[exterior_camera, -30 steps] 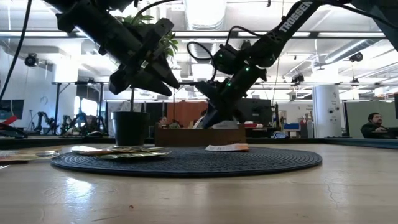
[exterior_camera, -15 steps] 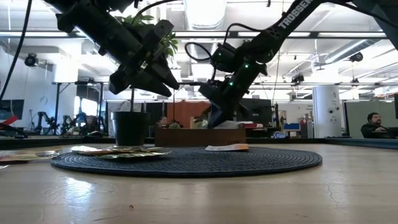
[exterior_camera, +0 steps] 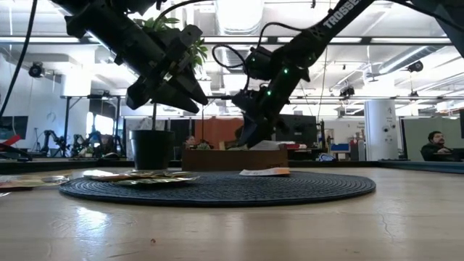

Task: Pick & Place Tea
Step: Put the white tea bag into the wooden organizer

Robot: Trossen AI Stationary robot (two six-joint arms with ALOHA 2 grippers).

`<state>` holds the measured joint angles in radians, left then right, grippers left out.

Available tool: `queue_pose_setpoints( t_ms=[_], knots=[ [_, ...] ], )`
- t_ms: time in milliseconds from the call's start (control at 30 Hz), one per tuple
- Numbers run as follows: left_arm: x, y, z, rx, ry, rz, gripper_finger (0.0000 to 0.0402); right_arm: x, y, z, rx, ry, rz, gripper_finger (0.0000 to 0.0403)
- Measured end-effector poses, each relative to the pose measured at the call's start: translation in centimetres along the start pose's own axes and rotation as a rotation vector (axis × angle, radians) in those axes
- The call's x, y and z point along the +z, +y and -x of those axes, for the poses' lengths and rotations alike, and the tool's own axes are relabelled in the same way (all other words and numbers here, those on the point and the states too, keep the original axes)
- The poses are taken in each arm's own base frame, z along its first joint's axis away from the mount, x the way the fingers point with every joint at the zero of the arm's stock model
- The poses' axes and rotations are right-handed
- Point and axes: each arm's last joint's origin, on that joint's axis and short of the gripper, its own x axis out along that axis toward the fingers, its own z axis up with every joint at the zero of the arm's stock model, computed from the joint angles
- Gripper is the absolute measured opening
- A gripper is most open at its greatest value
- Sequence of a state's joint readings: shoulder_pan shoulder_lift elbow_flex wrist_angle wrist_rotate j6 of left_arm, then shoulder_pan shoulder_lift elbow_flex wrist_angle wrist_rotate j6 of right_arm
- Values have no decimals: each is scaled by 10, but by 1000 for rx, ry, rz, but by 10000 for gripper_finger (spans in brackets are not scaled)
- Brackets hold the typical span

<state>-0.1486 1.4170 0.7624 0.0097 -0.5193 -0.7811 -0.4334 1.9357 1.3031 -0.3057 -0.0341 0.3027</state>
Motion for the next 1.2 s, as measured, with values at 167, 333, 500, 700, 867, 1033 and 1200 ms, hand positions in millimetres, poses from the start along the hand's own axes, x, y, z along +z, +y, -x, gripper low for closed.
queue_pose_setpoints(
  t_ms=[167, 333, 500, 700, 867, 1033, 1200],
  knots=[
    [0, 0, 0, 2, 3, -2, 113, 11, 12, 23, 20, -29, 98, 143],
    [-1, -1, 0, -31, 34, -10, 113, -2, 30, 52, 105, 98, 277, 144],
    [-6, -3, -5, -101, 70, -97, 113, -52, 41, 63, 126, 297, 329, 131],
    [-12, -7, -34, -239, 51, -108, 113, -101, 41, 57, 149, 305, 147, 117],
    [-20, -21, -64, -351, 65, -118, 113, -109, 37, 47, 194, 176, 5, 118],
    [-31, -29, -94, -305, 126, -178, 113, -118, 31, 36, 185, 186, -23, 127],
    [-36, -33, -116, -257, 175, -192, 113, -124, 29, 25, 175, 201, -44, 132]
  ],
)
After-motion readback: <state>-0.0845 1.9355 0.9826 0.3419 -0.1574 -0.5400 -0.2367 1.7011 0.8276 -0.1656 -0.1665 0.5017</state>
